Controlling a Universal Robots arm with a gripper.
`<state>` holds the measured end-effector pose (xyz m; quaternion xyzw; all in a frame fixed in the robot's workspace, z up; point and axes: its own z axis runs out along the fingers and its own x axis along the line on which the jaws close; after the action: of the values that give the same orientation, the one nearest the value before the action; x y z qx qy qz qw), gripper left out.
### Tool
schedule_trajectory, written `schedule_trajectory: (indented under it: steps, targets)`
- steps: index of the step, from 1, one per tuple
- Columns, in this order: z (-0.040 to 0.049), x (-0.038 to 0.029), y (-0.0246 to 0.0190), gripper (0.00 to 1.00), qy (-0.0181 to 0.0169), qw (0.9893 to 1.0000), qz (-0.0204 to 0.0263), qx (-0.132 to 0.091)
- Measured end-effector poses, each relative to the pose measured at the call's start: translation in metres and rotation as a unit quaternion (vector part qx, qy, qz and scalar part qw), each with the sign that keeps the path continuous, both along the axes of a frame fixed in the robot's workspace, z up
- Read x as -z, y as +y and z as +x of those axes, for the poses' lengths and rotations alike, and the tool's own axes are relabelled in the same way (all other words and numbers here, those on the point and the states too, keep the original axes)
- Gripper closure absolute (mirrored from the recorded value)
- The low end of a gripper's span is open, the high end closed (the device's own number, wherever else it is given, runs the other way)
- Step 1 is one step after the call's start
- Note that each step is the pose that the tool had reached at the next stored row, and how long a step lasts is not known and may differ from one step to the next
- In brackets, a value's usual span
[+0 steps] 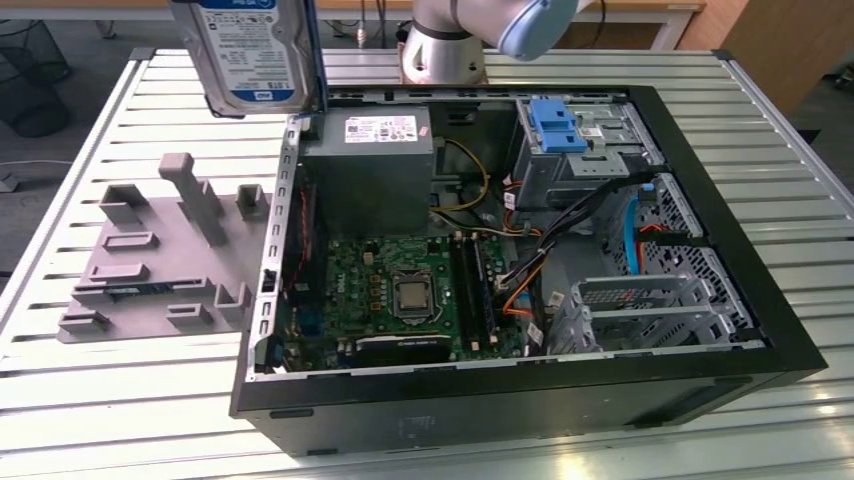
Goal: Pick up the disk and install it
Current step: 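Pick up the disk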
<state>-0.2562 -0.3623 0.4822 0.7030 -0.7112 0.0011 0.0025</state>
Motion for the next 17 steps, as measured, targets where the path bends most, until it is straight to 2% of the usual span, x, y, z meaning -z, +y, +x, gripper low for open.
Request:
schedule_trajectory:
  steps: [13,17]
  targets:
    - [0.0467,0.0,0.0,0.64,0.0,1.0,0.0,0.0]
    - [0.0637,0.0,0.0,0.64,0.0,1.0,0.0,0.0]
